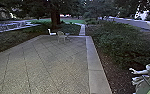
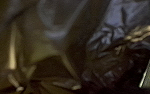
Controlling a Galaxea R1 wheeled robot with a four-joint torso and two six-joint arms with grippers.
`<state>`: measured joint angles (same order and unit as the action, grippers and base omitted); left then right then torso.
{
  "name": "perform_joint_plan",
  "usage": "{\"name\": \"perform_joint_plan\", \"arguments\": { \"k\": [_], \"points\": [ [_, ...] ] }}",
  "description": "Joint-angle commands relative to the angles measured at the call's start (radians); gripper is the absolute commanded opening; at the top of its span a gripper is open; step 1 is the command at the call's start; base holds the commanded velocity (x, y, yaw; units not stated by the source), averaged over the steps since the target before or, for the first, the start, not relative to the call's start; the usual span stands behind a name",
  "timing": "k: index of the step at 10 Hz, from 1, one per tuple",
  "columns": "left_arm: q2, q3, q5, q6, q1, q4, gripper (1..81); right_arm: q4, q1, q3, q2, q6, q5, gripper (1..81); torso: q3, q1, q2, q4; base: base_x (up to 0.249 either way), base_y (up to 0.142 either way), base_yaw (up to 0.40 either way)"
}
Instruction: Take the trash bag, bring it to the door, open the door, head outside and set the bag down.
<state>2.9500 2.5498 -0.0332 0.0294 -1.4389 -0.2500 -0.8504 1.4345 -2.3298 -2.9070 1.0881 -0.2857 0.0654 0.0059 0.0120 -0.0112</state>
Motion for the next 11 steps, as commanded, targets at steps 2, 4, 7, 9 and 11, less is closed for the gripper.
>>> {"name": "perform_joint_plan", "arguments": {
  "k": [2, 4, 7, 9, 11],
  "points": [
    [-0.006, -0.008, -0.056, 0.009, 0.054, 0.006, 1.0, -0.007, -0.064, 0.017, -0.002, -0.004, -0.041, 81.1, 0.0, 0.001, 0.0, 0.0, 0.098, 0.0, 0.0],
    [-0.005, -0.006, -0.056, 0.009, 0.054, 0.006, 1.0, -0.007, -0.064, 0.017, -0.002, -0.004, -0.041, 81.1, 0.0, 0.0, 0.0, 0.0, 0.098, 0.0, 0.0],
    [-0.006, -0.006, -0.056, 0.009, 0.053, 0.006, 1.0, -0.004, -0.064, 0.017, -0.002, -0.016, -0.041, 81.1, 0.0, 0.0, 0.0, 0.0, 0.098, 0.0, 0.0],
    [-0.006, -0.006, -0.056, 0.009, 0.053, 0.005, 1.0, -0.004, -0.064, 0.017, -0.002, -0.016, -0.041, 81.1, 0.0, 0.0, -0.001, 0.0, 0.098, 0.0, 0.0],
    [-0.006, -0.006, -0.056, 0.009, 0.051, 0.005, 1.0, -0.004, -0.064, 0.017, -0.004, -0.017, -0.041, 81.1, 0.0, -0.002, 0.0, 0.0, 0.098, 0.0, 0.0]
  ]
}}
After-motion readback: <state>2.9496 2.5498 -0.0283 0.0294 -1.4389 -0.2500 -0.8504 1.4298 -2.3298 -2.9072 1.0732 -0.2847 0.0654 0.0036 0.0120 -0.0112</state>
